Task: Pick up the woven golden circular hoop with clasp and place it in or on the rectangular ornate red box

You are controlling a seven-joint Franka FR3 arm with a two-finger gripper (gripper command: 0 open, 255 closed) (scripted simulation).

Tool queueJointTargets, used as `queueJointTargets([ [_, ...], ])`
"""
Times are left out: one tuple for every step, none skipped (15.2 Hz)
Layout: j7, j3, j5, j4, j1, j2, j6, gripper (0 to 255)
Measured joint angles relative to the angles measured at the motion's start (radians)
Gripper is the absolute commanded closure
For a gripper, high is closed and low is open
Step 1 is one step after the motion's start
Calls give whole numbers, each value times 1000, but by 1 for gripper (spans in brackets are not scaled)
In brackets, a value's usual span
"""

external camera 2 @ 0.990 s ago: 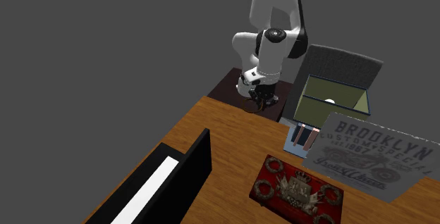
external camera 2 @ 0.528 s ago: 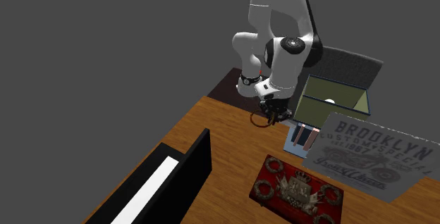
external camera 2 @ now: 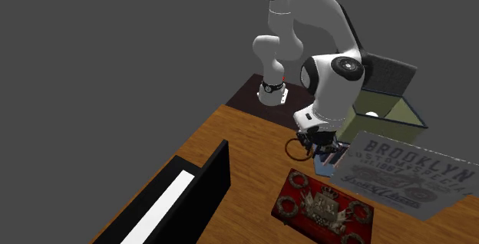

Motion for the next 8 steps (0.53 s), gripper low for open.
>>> queueJointTargets([
  [18,1,-20,62,10,42,-23,255],
  [34,-1,-39,123,20,86,-42,255],
  [51,-2,-54,167,30,119,-54,255],
  [65,-4,-72,222,44,163,-69,255],
  [85,-5,-89,281,62,205,-89,255],
  [97,-8,-106,343,78,250,-109,255],
  [108,-12,-120,399,94,292,-126,255],
  [119,-14,-131,455,110,328,-148,255],
])
